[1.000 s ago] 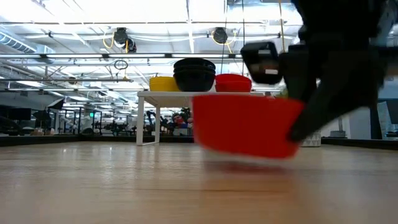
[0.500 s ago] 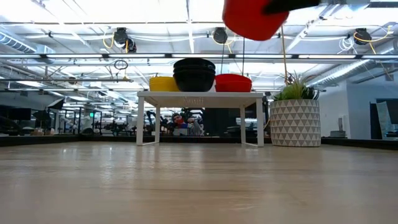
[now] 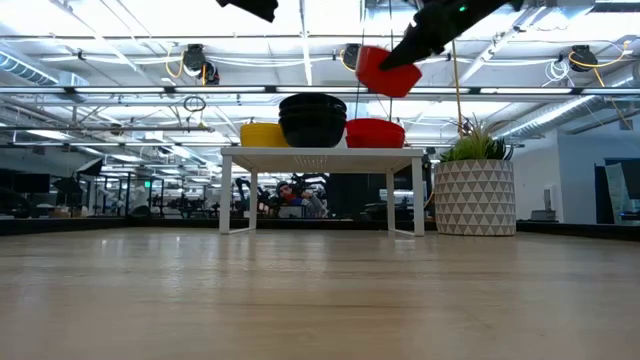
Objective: Pick & Place Mini bowls
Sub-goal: Stack the red bowl on the red bowl on the shelf
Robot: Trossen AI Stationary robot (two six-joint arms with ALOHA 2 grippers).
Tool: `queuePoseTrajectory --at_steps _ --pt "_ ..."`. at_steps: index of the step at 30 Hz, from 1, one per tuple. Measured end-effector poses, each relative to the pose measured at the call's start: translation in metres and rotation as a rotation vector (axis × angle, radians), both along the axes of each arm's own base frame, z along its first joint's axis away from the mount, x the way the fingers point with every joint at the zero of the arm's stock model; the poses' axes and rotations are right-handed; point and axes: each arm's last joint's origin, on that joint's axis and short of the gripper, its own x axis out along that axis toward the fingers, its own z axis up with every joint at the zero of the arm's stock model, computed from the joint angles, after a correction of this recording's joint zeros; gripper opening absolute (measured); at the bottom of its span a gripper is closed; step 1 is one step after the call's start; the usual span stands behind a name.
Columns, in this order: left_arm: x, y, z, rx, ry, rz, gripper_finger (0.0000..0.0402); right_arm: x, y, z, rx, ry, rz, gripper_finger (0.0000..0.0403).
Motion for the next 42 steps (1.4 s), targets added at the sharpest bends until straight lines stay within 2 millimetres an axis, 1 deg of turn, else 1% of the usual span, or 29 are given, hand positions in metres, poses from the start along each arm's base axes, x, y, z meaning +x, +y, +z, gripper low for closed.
queuePoseTrajectory --at_steps 3,6,7,9,11,14,17,19,22,28,30,34,38,42 --pt "-0.008 0.006 0.006 -0.016 -0.018 0.040 0.0175 0.011 -0.023 -0.001 -0.003 0.004 -0.072 0.0000" --pt "-0.022 0.009 0.014 -0.031 -0.027 0.066 0.0175 0.019 -0.045 -0.008 -0.001 0.014 -0.130 0.0000" --pt "-0.024 0.010 0.017 -0.041 -0.045 0.077 0.0175 0.022 -0.052 -0.008 -0.006 0.004 -0.148 0.0000" --pt "-0.029 0.012 0.022 -0.060 -0.072 0.093 0.0175 0.025 -0.064 -0.012 0.002 0.015 -0.179 0.0000" --pt "-0.035 0.012 0.025 -0.076 -0.082 0.106 0.0175 0.029 -0.076 -0.013 0.008 -0.011 -0.212 0.0000" --pt "-0.044 0.013 0.032 -0.096 -0.116 0.117 0.0175 0.032 -0.089 -0.022 0.032 -0.011 -0.252 0.0000" --pt "-0.049 0.013 0.035 -0.107 -0.131 0.125 0.0175 0.034 -0.097 -0.029 0.047 0.004 -0.272 0.0000" --pt "-0.052 0.014 0.036 -0.116 -0.129 0.133 0.0175 0.035 -0.098 -0.032 0.053 0.015 -0.274 0.0000" --pt "-0.054 0.014 0.037 -0.120 -0.128 0.138 0.0175 0.036 -0.094 -0.034 0.060 0.032 -0.262 0.0000" --pt "-0.054 0.014 0.035 -0.116 -0.106 0.136 0.0175 0.036 -0.074 -0.018 0.036 -0.012 -0.206 0.0000" --pt "-0.054 0.013 0.035 -0.116 -0.106 0.136 0.0175 0.035 -0.068 -0.016 0.050 0.004 -0.194 0.0000" --pt "-0.054 0.013 0.035 -0.116 -0.106 0.136 0.0175 0.034 -0.060 -0.021 0.081 0.058 -0.179 0.0000" --pt "-0.054 0.013 0.035 -0.117 -0.106 0.136 0.0175 0.033 -0.059 -0.025 0.107 0.098 -0.187 0.0000" --pt "-0.054 0.013 0.035 -0.131 -0.110 0.146 0.0175 0.034 -0.059 -0.027 0.117 0.102 -0.190 0.0001"
